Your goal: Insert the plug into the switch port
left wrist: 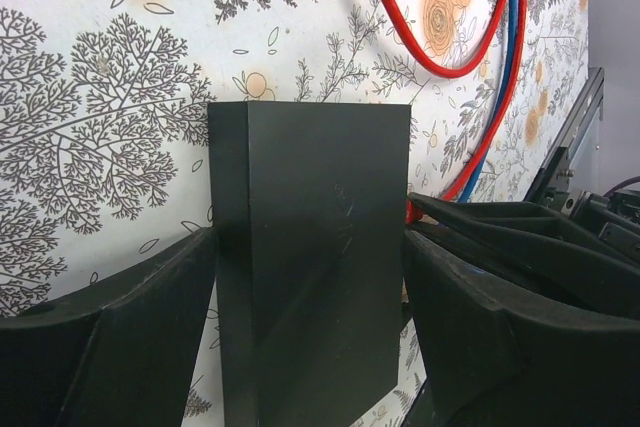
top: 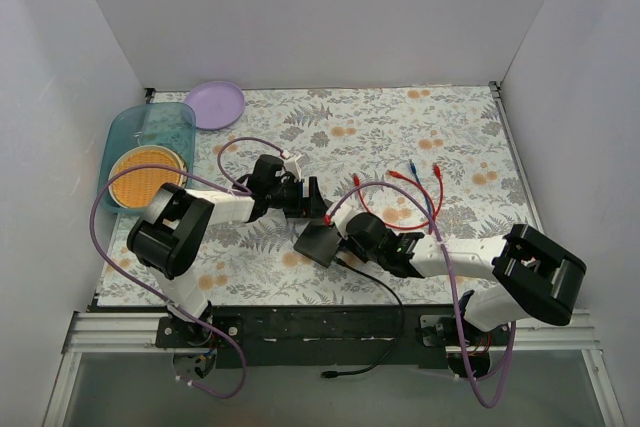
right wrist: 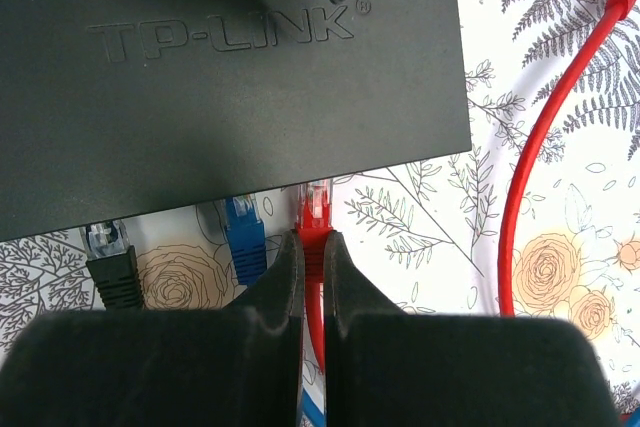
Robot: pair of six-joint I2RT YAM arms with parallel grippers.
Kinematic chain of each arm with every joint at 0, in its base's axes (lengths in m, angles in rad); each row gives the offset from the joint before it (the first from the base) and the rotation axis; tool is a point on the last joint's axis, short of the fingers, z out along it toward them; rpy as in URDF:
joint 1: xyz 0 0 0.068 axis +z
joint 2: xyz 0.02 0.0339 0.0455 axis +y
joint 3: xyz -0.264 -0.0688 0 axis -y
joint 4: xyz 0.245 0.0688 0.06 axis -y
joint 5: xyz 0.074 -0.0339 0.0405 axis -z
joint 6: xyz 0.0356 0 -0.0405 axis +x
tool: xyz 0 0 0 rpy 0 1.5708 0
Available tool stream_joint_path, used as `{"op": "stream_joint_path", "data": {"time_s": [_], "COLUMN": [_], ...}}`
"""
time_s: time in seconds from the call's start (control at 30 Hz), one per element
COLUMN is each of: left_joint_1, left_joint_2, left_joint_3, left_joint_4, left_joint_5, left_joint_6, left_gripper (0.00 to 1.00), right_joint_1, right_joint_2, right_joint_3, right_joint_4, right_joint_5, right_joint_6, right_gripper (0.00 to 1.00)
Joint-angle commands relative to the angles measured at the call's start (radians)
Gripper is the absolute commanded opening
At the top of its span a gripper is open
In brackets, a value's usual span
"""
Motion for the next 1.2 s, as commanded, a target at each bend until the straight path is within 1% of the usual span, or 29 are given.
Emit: {"op": "stream_joint_path", "data": {"time_s": [0.0, 0.23, 0.53, 0.93, 1.17], "left_joint_1": [-0.030, -0.047, -0.067, -0.091, -0.102], "left_joint_2": [-0.006, -0.006, 0.011, 0.003, -0.003], "left_joint_3": [-0.018, -0.022, -0.006, 0.011, 0.013], "left_joint_4": [-0.013, -0.011, -0.008, -0.016, -0.022], "left_joint_5": [0.105, 0.103, 0.102, 0.102, 0.100], "left_joint_6": [-0.011, 0.000, 0.019, 0.019, 0.019], "left_gripper": [0.71, 0.69, 0.64, 0.61, 0.59], "right_joint_1": [0.013, 0.013, 0.013, 0.013, 0.010], "right_joint_2": [0.018, 0.017, 0.009, 0.009, 0.009], "right_joint_3": [0.063, 0.082, 0.097, 0.106, 0.117], "right_joint_4": [0.112, 0.118, 0.145, 0.211, 0.285], "right_joint_5": [-0.033, -0.053, -0.075, -0.090, -0.084], "right_joint_6": [-0.015, -0.029, -0.056, -0.072, -0.061], "right_gripper": [0.01, 0.01, 0.01, 0.01, 0.01]}}
